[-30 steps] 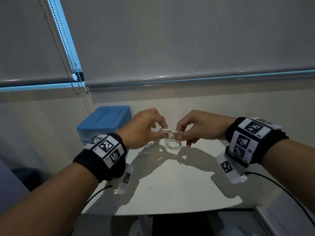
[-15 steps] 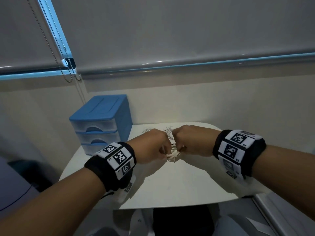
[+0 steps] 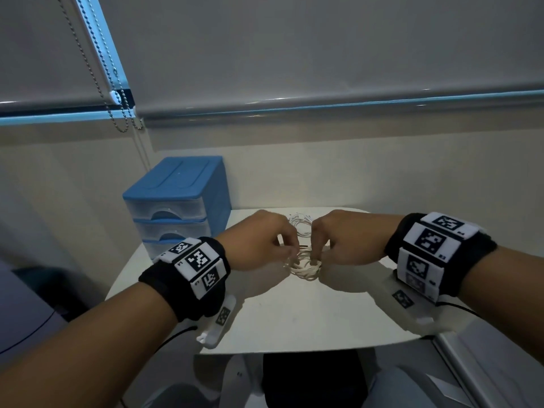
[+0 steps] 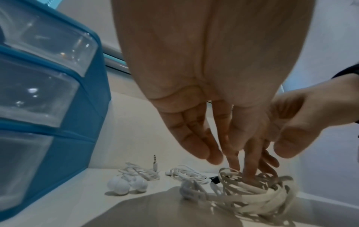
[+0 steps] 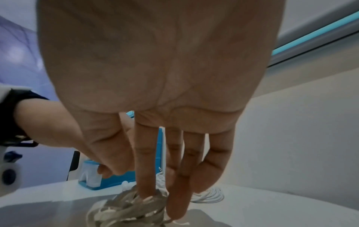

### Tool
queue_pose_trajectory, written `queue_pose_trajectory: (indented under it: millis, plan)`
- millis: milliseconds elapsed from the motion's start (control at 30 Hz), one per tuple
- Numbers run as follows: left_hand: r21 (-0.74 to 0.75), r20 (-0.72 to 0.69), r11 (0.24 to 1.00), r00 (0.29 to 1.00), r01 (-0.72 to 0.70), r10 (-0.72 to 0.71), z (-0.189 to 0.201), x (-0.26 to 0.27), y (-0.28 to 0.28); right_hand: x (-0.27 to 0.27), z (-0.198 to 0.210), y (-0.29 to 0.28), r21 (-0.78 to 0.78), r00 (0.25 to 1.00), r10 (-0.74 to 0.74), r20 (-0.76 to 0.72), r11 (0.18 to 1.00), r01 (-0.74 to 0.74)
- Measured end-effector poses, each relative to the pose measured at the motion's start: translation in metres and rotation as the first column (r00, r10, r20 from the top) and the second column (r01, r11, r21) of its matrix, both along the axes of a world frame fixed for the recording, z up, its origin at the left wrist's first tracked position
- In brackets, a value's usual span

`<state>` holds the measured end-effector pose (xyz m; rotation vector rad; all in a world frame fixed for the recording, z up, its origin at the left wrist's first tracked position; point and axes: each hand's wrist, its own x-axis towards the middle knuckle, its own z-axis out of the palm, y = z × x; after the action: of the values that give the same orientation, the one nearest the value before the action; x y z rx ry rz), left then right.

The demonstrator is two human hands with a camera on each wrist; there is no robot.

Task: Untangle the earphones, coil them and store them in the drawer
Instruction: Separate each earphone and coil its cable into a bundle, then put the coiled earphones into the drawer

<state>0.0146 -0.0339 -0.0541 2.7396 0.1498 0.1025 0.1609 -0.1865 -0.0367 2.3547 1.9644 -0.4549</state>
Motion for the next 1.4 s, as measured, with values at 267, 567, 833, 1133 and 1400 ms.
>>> queue_pose_trajectory:
  millis: [267,567,833,1133,1400]
  plan:
    - [0.081,-0.125,0.995,0.99,-0.06,0.069,-0.007,0.002,-0.003,0.002,-0.008,0.002,0.125,0.985,-0.112,-0.129,0.984,0.128]
    - [0.082,-0.152,0.996,0.988,0.018,-0.005,-0.008,-0.001,-0.01,-0.002,-0.017,-0.001,0.096,0.986,-0.126,-0.11,0.986,0.137]
    - [-0.071,0.082,0.989,0.987,-0.13,0.135,0.013,-0.015,0.001,-0.006,0.015,0.004,0.214,0.992,-0.097,-0.076,0.97,0.112]
    - [-0.435,0.549,0.872,0.702,-0.224,0.454,0.057,-0.066,0.025,-0.052,0.063,0.059,0.579,0.998,0.031,-0.045,0.816,0.001]
    - [-0.891,0.35,0.429,0.375,-0.151,0.859,0.031,-0.122,0.053,-0.106,0.076,0.118,0.447,0.997,0.071,0.011,0.892,-0.069]
